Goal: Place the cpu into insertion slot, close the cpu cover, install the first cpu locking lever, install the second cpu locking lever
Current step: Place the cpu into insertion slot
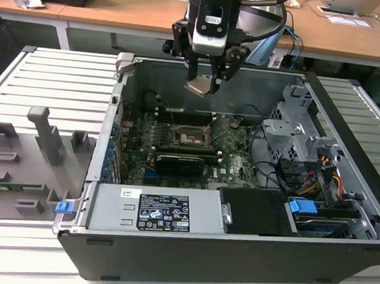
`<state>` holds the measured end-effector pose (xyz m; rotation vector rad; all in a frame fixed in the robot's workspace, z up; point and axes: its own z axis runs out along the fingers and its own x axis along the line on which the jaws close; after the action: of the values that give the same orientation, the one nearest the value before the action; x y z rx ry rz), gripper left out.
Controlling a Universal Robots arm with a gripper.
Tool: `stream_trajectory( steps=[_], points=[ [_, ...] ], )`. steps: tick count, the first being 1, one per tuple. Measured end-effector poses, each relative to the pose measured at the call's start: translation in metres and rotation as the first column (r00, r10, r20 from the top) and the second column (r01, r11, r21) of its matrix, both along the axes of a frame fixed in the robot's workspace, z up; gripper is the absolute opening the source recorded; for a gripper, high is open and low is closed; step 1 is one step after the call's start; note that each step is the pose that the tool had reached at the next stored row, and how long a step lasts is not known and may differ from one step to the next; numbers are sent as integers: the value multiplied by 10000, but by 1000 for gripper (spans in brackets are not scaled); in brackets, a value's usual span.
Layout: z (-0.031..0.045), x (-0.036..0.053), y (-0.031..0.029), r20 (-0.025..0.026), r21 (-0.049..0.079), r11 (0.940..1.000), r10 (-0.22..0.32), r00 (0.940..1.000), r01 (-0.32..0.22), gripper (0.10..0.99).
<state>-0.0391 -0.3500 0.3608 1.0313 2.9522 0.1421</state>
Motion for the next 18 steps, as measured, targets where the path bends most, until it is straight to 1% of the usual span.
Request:
stream_trajectory(
  steps=[9,18],
  points=[
    [-5,0,0,1,0,9988,-482,9988,482,537],
    [-14,0,0,0,0,9951,-984,9951,984,537]
  ],
)
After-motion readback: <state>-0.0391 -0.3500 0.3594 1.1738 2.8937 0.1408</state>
